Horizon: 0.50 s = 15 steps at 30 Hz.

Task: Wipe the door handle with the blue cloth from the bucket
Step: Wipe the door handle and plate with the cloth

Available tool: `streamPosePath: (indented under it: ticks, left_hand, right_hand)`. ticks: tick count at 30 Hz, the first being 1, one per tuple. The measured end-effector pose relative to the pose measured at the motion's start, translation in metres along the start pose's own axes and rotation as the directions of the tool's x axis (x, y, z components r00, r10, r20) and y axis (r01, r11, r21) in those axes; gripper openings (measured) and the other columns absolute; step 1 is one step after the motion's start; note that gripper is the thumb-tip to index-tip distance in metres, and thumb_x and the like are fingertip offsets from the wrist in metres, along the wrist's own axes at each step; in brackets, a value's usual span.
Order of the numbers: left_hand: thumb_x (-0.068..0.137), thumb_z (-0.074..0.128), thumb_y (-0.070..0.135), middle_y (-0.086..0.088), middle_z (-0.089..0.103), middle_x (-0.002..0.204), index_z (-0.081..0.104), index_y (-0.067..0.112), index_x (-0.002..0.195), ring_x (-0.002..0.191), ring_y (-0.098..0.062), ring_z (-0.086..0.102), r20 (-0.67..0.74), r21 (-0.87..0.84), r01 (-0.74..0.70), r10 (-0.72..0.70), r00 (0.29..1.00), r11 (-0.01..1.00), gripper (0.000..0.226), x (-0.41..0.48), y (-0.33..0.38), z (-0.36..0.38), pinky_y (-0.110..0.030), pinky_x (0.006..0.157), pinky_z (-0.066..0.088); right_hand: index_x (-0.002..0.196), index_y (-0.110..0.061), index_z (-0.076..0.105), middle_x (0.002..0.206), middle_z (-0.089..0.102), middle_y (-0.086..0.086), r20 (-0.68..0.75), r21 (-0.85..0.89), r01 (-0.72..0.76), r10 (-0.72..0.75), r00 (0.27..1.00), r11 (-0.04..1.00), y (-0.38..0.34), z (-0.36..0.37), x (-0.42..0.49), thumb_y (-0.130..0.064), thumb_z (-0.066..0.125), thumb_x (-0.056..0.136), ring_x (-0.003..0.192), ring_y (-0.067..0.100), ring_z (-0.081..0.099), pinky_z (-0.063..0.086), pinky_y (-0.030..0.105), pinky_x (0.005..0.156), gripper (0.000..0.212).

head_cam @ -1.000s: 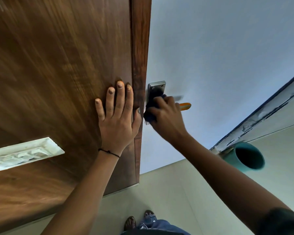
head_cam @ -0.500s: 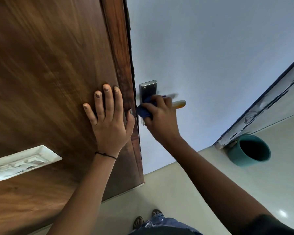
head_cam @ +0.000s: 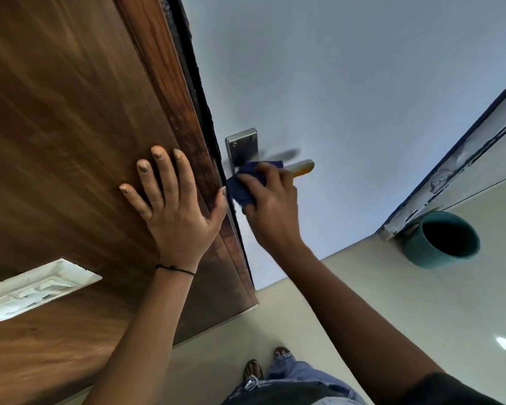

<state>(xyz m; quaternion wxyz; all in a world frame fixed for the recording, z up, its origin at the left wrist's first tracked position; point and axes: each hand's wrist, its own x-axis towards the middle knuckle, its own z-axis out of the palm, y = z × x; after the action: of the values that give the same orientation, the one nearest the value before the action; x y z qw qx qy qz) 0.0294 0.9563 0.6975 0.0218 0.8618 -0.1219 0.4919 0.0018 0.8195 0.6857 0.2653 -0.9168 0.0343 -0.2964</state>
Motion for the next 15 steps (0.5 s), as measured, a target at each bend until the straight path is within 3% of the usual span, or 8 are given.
streamPosePath:
  ticks: [2, 4, 6, 8, 10, 12, 15]
  left_hand:
    - [0.087, 0.052, 0.056, -0.019, 0.018, 0.144, -0.005, 0.015, 0.15, 0.138, -0.032, 0.0, -0.001, 0.024, 0.002, -0.002, 1.0, 1.0, 0.095, 0.001, 0.001, 0.001, -0.042, 0.114, -0.016]
    - [0.086, 0.052, 0.057, -0.019, 0.018, 0.143, -0.001, 0.015, 0.15, 0.137, -0.034, 0.001, 0.003, 0.034, 0.002, -0.002, 1.0, 0.999, 0.094, 0.002, 0.003, 0.001, -0.042, 0.114, -0.016]
    - [0.086, 0.052, 0.057, -0.02, 0.017, 0.143, 0.003, 0.013, 0.15, 0.141, -0.034, -0.003, 0.005, 0.031, 0.002, -0.002, 1.0, 1.0, 0.092, 0.001, 0.003, 0.001, -0.042, 0.114, -0.017]
    - [0.085, 0.053, 0.057, -0.021, 0.018, 0.142, 0.011, 0.008, 0.146, 0.135, -0.041, 0.008, 0.019, 0.028, -0.007, 0.007, 1.0, 1.0, 0.088, 0.002, 0.003, 0.001, -0.043, 0.114, -0.016]
    - [0.085, 0.054, 0.056, -0.022, 0.018, 0.141, 0.015, 0.005, 0.143, 0.128, -0.045, 0.016, 0.041, 0.036, -0.012, 0.01, 0.999, 0.999, 0.087, 0.002, 0.003, 0.0, -0.048, 0.115, -0.011]
    - [0.084, 0.055, 0.056, -0.023, 0.02, 0.141, 0.018, 0.002, 0.142, 0.126, -0.047, 0.019, 0.053, 0.054, -0.015, 0.012, 0.999, 0.998, 0.087, 0.003, 0.004, -0.001, -0.062, 0.11, 0.006]
    - [0.084, 0.056, 0.054, -0.029, 0.027, 0.139, 0.024, -0.004, 0.139, 0.124, -0.049, 0.02, 0.055, 0.045, 0.005, -0.007, 0.998, 0.999, 0.086, 0.004, 0.005, -0.003, -0.073, 0.096, 0.023]
  right_hand:
    - [0.117, -0.016, 0.067, 0.124, 0.058, 0.013, -0.059, 0.06, -0.104, 0.108, 0.992, 0.993, 0.02, -0.009, 0.006, -0.016, 0.059, 0.074, 0.111, 0.037, 0.047, 0.047, 0.043, 0.084, 0.044]
    - [0.116, -0.018, 0.067, 0.123, 0.054, 0.011, -0.106, 0.113, -0.273, 0.285, 0.953, 0.955, 0.055, -0.009, 0.016, -0.011, 0.059, 0.072, 0.109, 0.033, 0.043, 0.045, 0.04, 0.086, 0.045]
    - [0.102, -0.022, 0.066, 0.109, 0.052, 0.012, -0.047, 0.346, -0.441, 0.485, 0.873, 0.828, 0.079, -0.01, 0.025, -0.017, 0.053, 0.077, 0.098, 0.028, 0.045, 0.046, 0.038, 0.078, 0.029]
    - [0.084, -0.023, 0.057, 0.092, 0.053, 0.018, 0.011, 0.6, -0.492, 0.608, 0.794, 0.631, 0.078, -0.012, 0.028, -0.018, 0.045, 0.076, 0.076, 0.03, 0.055, 0.047, 0.039, 0.064, 0.016]
    - [0.077, -0.025, 0.057, 0.079, 0.056, 0.021, 0.064, 0.777, -0.486, 0.717, 0.694, 0.4, 0.068, -0.014, 0.025, -0.012, 0.044, 0.079, 0.062, 0.026, 0.055, 0.043, 0.032, 0.057, 0.018]
    - [0.085, -0.016, 0.058, 0.065, 0.053, 0.007, 0.159, 0.899, -0.421, 0.808, 0.568, 0.119, 0.057, -0.016, 0.021, -0.003, 0.043, 0.086, 0.05, 0.017, 0.046, 0.036, 0.027, 0.047, 0.02]
    - [0.098, -0.009, 0.056, 0.074, 0.054, 0.011, 0.388, 0.916, -0.279, 0.813, 0.434, -0.289, 0.053, -0.01, 0.016, -0.003, 0.044, 0.09, 0.058, 0.023, 0.046, 0.04, 0.029, 0.046, 0.015]
